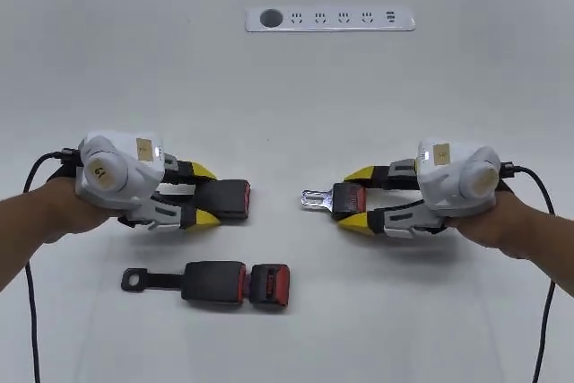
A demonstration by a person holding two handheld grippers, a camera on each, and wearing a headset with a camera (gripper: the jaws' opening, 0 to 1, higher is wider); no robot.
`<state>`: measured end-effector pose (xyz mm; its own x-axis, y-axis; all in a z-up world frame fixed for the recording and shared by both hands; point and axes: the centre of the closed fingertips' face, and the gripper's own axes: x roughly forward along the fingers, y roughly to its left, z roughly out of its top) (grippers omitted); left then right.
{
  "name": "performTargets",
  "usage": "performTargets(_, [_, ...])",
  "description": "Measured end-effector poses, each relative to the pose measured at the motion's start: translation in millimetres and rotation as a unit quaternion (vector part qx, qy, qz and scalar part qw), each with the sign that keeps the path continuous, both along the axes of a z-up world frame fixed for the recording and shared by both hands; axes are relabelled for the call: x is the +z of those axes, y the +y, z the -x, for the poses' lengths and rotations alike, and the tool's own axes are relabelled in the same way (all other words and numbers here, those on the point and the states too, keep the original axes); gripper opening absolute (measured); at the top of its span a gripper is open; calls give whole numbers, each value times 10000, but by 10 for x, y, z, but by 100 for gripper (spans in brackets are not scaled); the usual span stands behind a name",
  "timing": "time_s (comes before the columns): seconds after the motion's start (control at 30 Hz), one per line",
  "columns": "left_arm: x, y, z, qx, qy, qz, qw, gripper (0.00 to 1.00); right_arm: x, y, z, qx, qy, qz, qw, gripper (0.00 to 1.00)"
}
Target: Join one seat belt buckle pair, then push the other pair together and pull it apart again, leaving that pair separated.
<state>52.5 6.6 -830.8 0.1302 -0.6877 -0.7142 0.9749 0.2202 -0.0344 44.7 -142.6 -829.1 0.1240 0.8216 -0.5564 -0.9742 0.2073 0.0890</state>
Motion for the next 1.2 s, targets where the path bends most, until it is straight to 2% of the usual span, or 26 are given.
performTargets(0.63, [1, 15, 10, 3, 17, -4, 10000, 36, -8, 549, -76, 66, 44, -60, 10000, 36])
performTargets(0.83, [3, 21, 14, -5, 22, -1, 10000, 36, -15, 727, -93, 174, 32, 18, 9998, 36])
performTargets(1.0, [0, 26, 15, -49, -6, -2, 10000, 35, -36, 783, -92, 251, 34, 119, 9996, 36])
performTargets(1.1, [-2, 28, 18, -56, -10, -3, 10000, 35, -41, 920, -79, 367, 19, 170, 9992, 36])
performTargets(1.13, [-3, 32, 21, -72, -15, -20, 10000, 35, -61, 901, -97, 443, -51, 277, 9986, 36])
performTargets(1.2, [3, 47, 31, -64, -15, -13, 10000, 35, -69, 897, -87, 424, 28, 222, 9989, 36])
